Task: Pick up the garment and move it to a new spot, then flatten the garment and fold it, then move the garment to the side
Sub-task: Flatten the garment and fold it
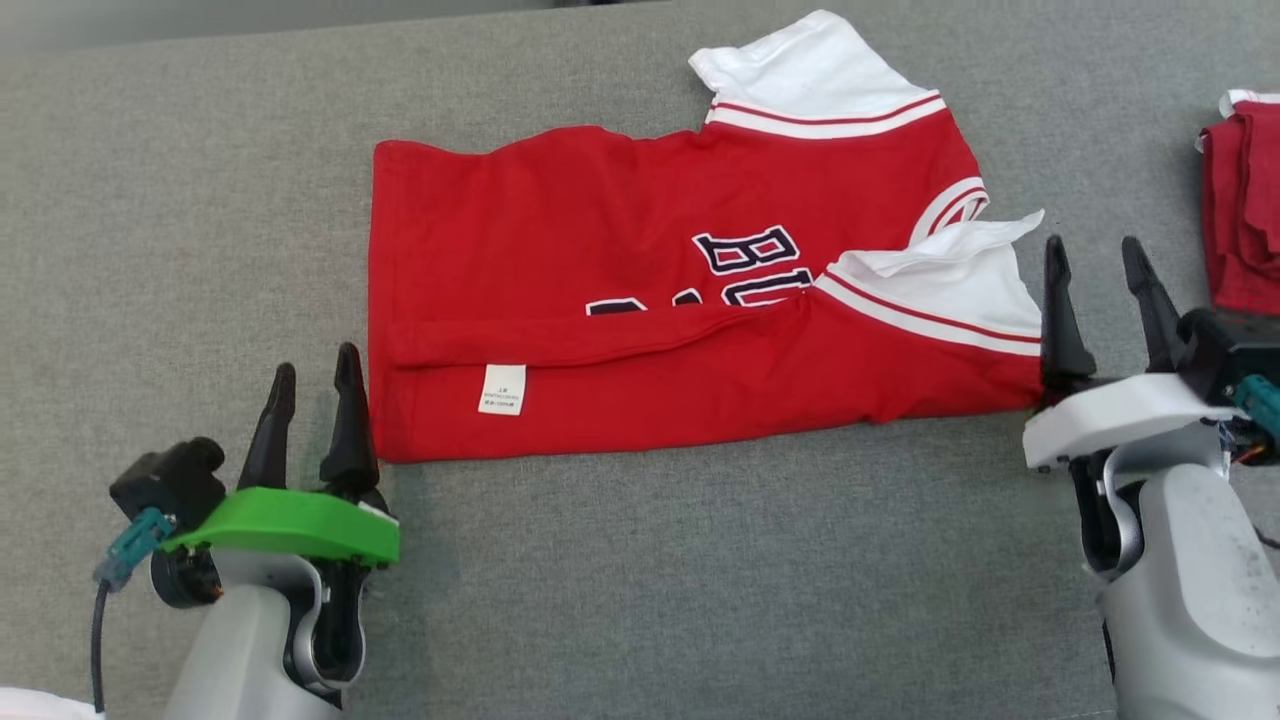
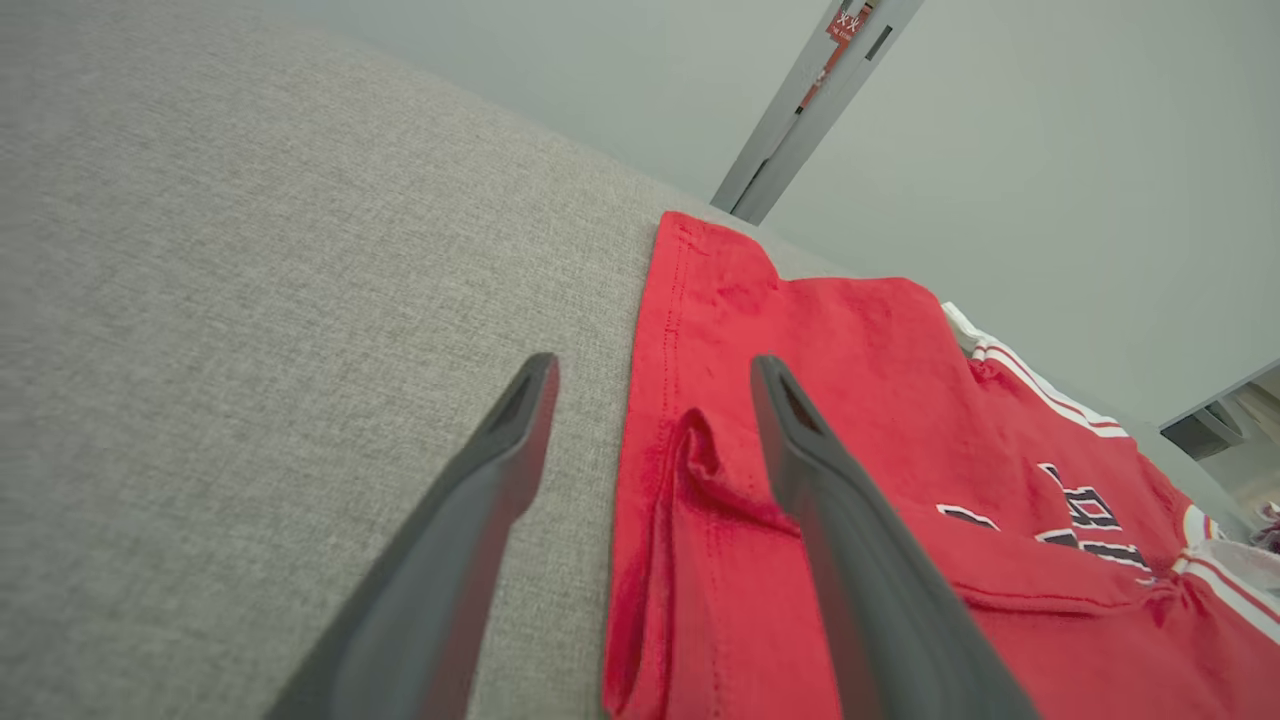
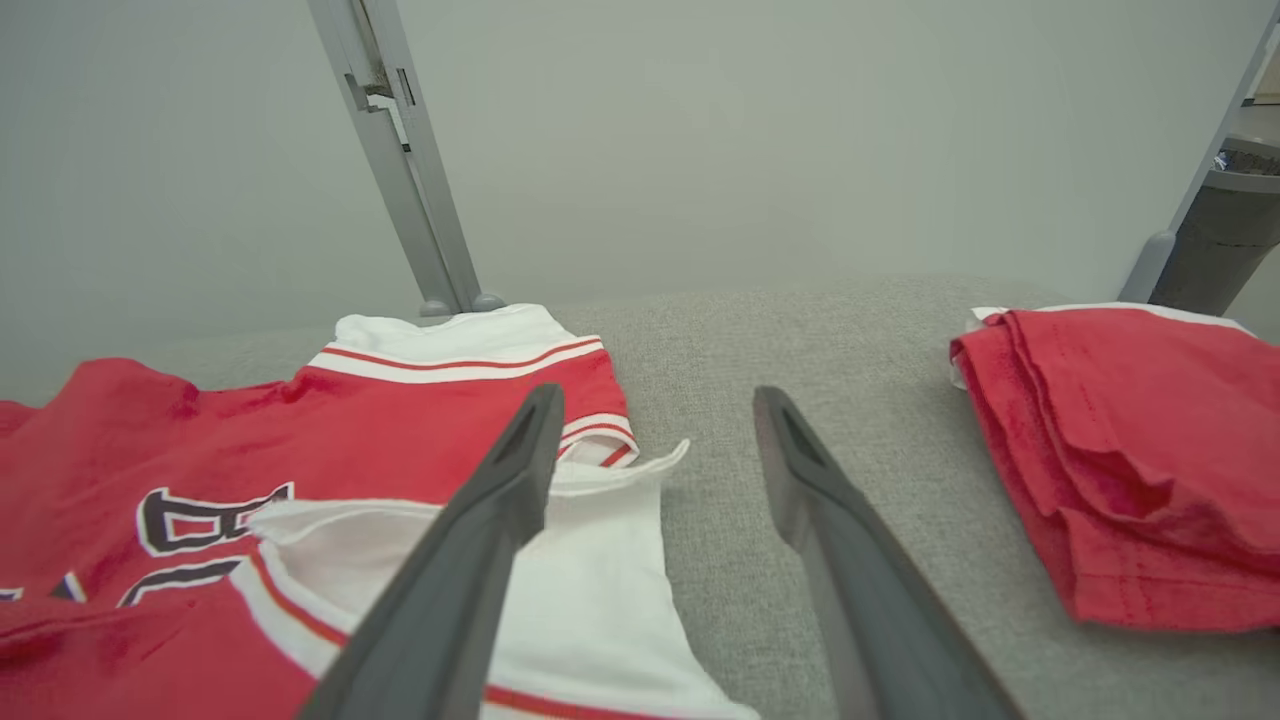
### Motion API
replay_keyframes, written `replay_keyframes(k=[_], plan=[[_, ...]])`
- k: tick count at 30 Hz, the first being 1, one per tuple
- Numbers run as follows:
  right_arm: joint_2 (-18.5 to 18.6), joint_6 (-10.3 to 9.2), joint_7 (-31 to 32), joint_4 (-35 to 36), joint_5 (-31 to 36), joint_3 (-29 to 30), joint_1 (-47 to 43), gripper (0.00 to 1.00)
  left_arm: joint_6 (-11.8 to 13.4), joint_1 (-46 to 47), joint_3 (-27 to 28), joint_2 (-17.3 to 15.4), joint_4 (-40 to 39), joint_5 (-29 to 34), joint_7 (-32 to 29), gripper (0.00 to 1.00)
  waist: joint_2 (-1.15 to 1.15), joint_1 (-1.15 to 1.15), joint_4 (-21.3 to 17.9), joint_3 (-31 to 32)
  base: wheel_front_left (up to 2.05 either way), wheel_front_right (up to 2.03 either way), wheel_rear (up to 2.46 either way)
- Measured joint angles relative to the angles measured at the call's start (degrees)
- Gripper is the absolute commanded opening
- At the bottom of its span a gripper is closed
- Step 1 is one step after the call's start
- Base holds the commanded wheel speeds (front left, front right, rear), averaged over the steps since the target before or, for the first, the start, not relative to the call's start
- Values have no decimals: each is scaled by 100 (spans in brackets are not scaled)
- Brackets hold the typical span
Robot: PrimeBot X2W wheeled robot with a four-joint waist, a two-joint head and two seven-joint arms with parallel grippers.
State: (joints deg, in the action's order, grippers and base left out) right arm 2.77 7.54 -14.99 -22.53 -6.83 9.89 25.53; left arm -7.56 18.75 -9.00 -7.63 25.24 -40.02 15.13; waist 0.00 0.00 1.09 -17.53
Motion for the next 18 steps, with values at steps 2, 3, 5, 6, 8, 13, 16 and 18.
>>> replay_keyframes(k=[2, 3, 5, 6, 8, 13, 16, 18], plan=[[1, 0, 0, 30, 21, -9, -220, 100, 0, -209, 93, 58, -98, 287, -1, 100, 0, 0, 4, 106, 0, 0, 0], [2, 0, 0, 34, 20, -8, -334, 100, 0, -324, 159, 83, -110, 435, 0, 100, 0, 0, 6, 171, 0, 0, 0], [2, 0, 0, 36, 20, -43, -560, 100, 0, -562, 244, 130, -135, 703, -1, 100, 0, 0, 9, 305, 0, 0, 0], [1, 0, 0, 32, 19, -59, -644, 100, 0, -641, 283, 153, -145, 837, -1, 100, 0, 0, 10, 359, 0, 0, 0], [3, 0, 0, 10, -10, -75, -844, 100, 0, -806, 346, 176, -187, 1129, 0, 100, 0, 0, 11, 497, 0, 0, 0], [1, 0, 0, -55, -81, -89, -1242, 100, 0, -1172, 467, 303, -268, 1511, 0, 100, 0, 0, 12, 796, 0, 0, 0], [2, 0, 0, -68, -86, -68, -1351, 100, 0, -1270, 536, 345, -322, 1638, 0, 100, 0, 0, 17, 918, 0, 0, 0], [2, 0, 0, -73, -86, -69, -1412, 100, 0, -1339, 578, 354, -370, 1779, 0, 100, 0, 0, 22, 978, 0, 0, 0]])
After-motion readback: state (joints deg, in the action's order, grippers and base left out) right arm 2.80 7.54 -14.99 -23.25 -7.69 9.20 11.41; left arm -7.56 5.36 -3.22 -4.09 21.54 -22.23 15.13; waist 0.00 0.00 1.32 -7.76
